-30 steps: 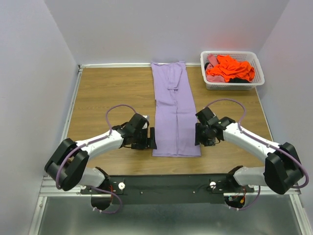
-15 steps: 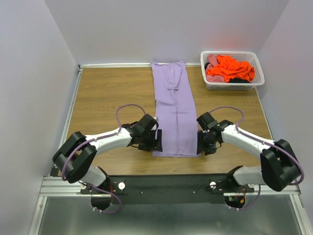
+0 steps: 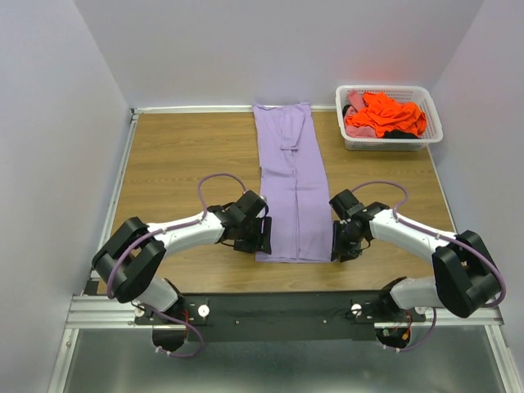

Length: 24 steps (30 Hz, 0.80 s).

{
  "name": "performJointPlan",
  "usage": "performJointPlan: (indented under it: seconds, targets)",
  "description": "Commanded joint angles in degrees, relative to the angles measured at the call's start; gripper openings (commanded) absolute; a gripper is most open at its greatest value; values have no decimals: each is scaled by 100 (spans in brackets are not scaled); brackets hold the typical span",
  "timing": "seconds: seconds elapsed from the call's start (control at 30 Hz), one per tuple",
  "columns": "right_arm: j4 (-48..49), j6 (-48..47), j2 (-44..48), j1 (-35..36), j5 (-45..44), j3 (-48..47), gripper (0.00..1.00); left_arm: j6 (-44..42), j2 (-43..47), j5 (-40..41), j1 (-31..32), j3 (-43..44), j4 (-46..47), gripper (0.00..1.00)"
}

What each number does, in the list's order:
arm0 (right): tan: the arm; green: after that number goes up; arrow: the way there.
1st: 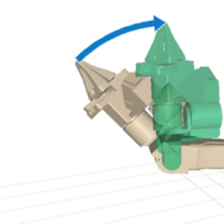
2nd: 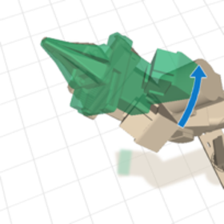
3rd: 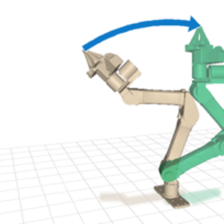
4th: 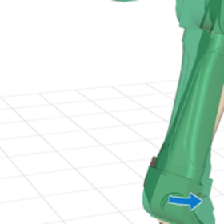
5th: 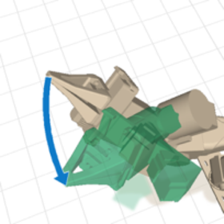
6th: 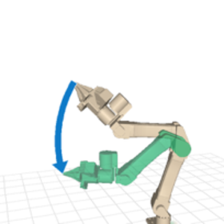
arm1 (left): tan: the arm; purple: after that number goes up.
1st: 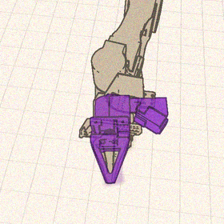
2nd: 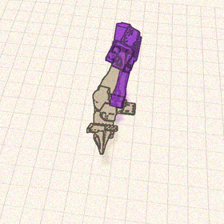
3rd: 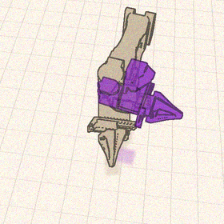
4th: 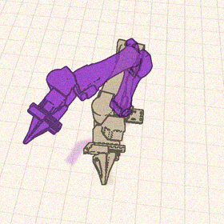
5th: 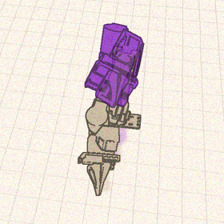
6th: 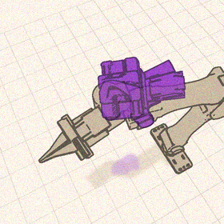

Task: Fold and stack the t-shirts
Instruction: Fold the tshirt

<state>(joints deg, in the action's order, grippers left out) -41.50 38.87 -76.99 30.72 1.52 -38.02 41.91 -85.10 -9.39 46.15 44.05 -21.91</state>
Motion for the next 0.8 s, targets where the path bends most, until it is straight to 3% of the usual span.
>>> performJointPlan:
  seconds: [0.0,0.33,0.53,0.77]
  targets:
    - [273,50,-158,-22,68,172,36,1,-191,218,69,59,-331,70]
    - [318,-82,-185,-22,261,172,0,54,-332,385,184,174,-612,66]
    - [353,-143,-193,-22,375,181,0,107,-463,481,324,288,-788,62]
    - [397,-161,-220,-22,472,216,1,256,-604,763,447,385,-1104,50]
